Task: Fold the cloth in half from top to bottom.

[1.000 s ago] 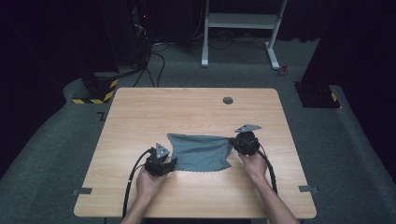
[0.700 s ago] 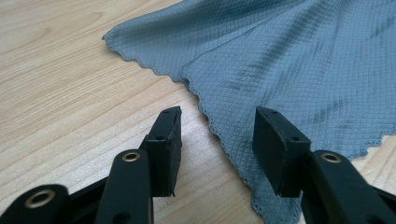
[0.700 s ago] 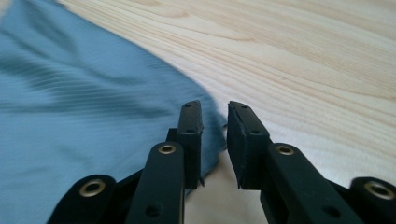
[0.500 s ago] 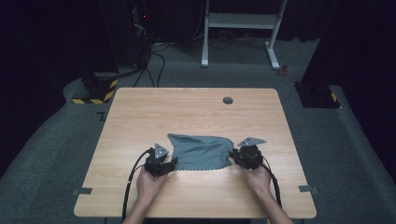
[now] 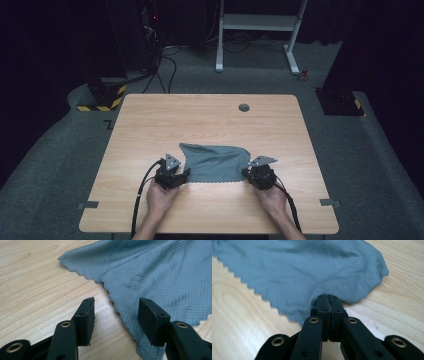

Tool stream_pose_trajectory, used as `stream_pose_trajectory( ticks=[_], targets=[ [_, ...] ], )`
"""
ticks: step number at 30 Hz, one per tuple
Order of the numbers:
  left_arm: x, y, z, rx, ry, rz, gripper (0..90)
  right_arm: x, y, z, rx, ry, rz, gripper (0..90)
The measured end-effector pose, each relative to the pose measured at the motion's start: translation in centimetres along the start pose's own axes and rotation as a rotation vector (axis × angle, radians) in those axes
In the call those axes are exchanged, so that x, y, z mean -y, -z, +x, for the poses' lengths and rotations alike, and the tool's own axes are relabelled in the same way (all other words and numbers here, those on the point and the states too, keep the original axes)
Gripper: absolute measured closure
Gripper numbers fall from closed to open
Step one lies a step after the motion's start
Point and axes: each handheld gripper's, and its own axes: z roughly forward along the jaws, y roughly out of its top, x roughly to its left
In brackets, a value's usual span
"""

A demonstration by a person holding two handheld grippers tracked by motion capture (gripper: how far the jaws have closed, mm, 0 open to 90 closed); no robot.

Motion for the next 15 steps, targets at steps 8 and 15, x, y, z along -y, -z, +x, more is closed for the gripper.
stream_pose_trajectory(
  ticks=[8,15],
  targets=[
    [0.1,0.1,-0.2,0.042,-0.021,-0.001,50.4,2.2,2.8,1.0,-0.031,0.003,0.025,90.0],
    [-0.5,0.8,-1.1,0.082,-0.104,0.066,80.1,0.7,2.5,-0.8,-0.027,-0.081,-0.055,77.2]
  ],
)
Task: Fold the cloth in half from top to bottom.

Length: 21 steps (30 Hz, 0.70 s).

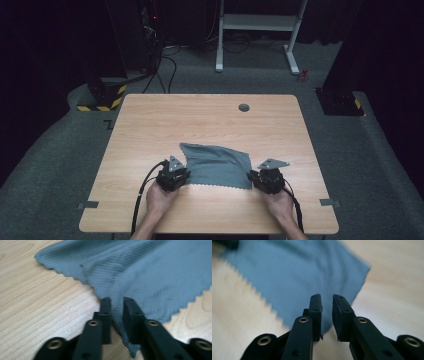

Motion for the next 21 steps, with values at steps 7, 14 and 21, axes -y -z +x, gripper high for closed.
stream_pose_trajectory(
  ticks=[7,14,21],
  targets=[
    [-0.5,0.1,-0.1,0.026,-0.055,0.048,89.7,-2.8,-3.4,-0.8,0.04,0.018,0.03,75.7],
    [0.0,1.6,-0.6,0.108,-0.069,0.12,90.0,-1.4,-3.0,0.6,-0.003,0.062,0.086,77.2],
    [-1.0,2.7,0.2,0.093,-0.028,0.081,71.0,-1.6,-1.4,0.1,-0.023,0.023,0.033,74.3]
  ],
)
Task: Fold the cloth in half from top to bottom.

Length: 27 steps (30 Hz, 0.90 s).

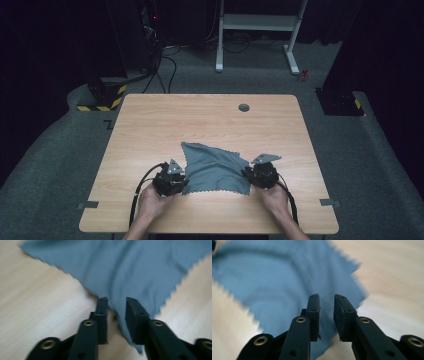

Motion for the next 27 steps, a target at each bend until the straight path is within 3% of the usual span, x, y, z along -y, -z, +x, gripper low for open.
stream_pose_trajectory(
  ticks=[3,5,8,15,18,21,24,27],
  targets=[
    [-1.2,-0.3,1.0,-0.047,0.047,-0.044,65.5,-1.5,-0.4,-1.8,0.033,-0.048,-0.039,73.7],
    [-2.2,-1.2,1.9,-0.076,0.076,-0.046,65.4,-2.6,-1.2,-2.8,0.049,-0.072,-0.038,74.0],
    [-3.4,-2.9,2.7,-0.111,0.086,-0.03,63.2,-4.1,-2.9,-3.4,0.062,-0.08,-0.025,74.5],
    [-3.6,-4.9,3.4,-0.17,0.114,-0.021,54.8,-4.9,-6.2,-2.7,0.075,-0.043,0.048,74.6],
    [-3.4,-5.4,3.5,-0.19,0.114,-0.007,51.9,-5.0,-6.5,-2.5,0.093,-0.009,0.058,77.1],
    [-3.4,-5.5,3.5,-0.194,0.097,-0.006,49.4,-5.4,-6.6,-1.9,0.093,0.062,0.088,89.0],
    [-3.3,-5.5,3.5,-0.195,0.084,-0.013,49.3,-5.6,-6.7,-1.5,0.109,0.102,0.101,89.9],
    [-3.2,-5.5,3.8,-0.178,0.091,-0.016,49.3,-5.6,-6.2,-2.5,0.103,0.048,0.08,90.0]
  ],
)
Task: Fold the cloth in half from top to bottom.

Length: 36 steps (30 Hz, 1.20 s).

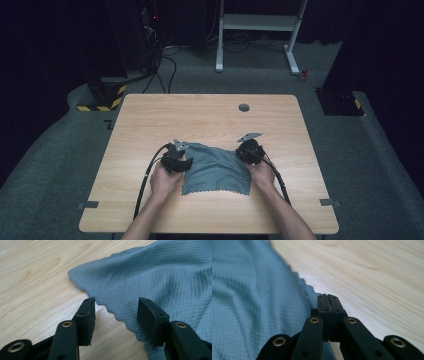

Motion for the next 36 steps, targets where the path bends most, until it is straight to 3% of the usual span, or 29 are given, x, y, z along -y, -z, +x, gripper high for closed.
stream_pose_trajectory(
  ticks=[4,6,8,12,16,18,21,22,26,27,29,32,33,36],
  targets=[
    [0.0,-0.1,0.2,0.017,0.018,-0.008,48.1,-0.2,1.2,-1.5,0.03,-0.037,-0.046,90.0],
    [0.0,-0.3,0.5,0.024,0.022,-0.013,48.0,-0.4,1.4,-2.2,0.058,-0.028,-0.035,90.0],
    [-0.2,-0.5,0.6,0.028,0.03,-0.012,47.9,-0.9,1.5,-3.4,0.073,-0.06,-0.039,90.0],
    [-0.6,-0.8,0.7,0.023,0.036,-0.012,47.9,-1.5,1.0,-5.1,0.096,-0.104,-0.03,90.0],
    [-0.7,-1.0,0.4,0.014,0.028,-0.019,49.2,-1.5,-0.5,-6.1,0.123,-0.114,-0.009,88.5],
    [-0.7,-0.9,0.4,0.011,0.03,-0.019,49.4,-1.2,-0.8,-6.1,0.129,-0.092,0.007,82.2],
    [-0.7,-0.6,0.3,-0.006,0.01,-0.031,52.5,-0.9,0.3,-5.3,0.098,-0.11,-0.026,77.7],
    [-0.8,-0.5,0.4,-0.006,0.013,-0.044,53.3,-0.8,1.0,-4.7,0.096,-0.096,-0.052,77.6],
    [-1.3,-0.7,1.3,-0.003,0.081,-0.095,53.4,0.5,3.2,-1.7,0.023,-0.033,-0.078,77.4],
    [-1.3,-0.7,1.3,-0.003,0.081,-0.095,52.8,1.1,3.6,-1.0,0.0,-0.029,-0.082,77.4],
    [-1.7,-1.8,2.0,0.019,0.12,-0.063,51.7,2.5,3.9,0.2,-0.044,-0.043,-0.077,77.5],
    [-2.1,-2.2,2.5,0.029,0.156,-0.089,51.7,4.3,4.4,1.9,-0.092,-0.044,-0.077,77.5],
    [-2.5,-2.6,2.7,0.04,0.166,-0.055,51.7,4.6,4.5,2.3,-0.097,-0.037,-0.075,77.4],
    [-3.7,-3.2,2.7,0.034,0.128,-0.028,51.6,5.7,4.8,3.8,-0.11,-0.006,-0.069,77.2]
  ],
)
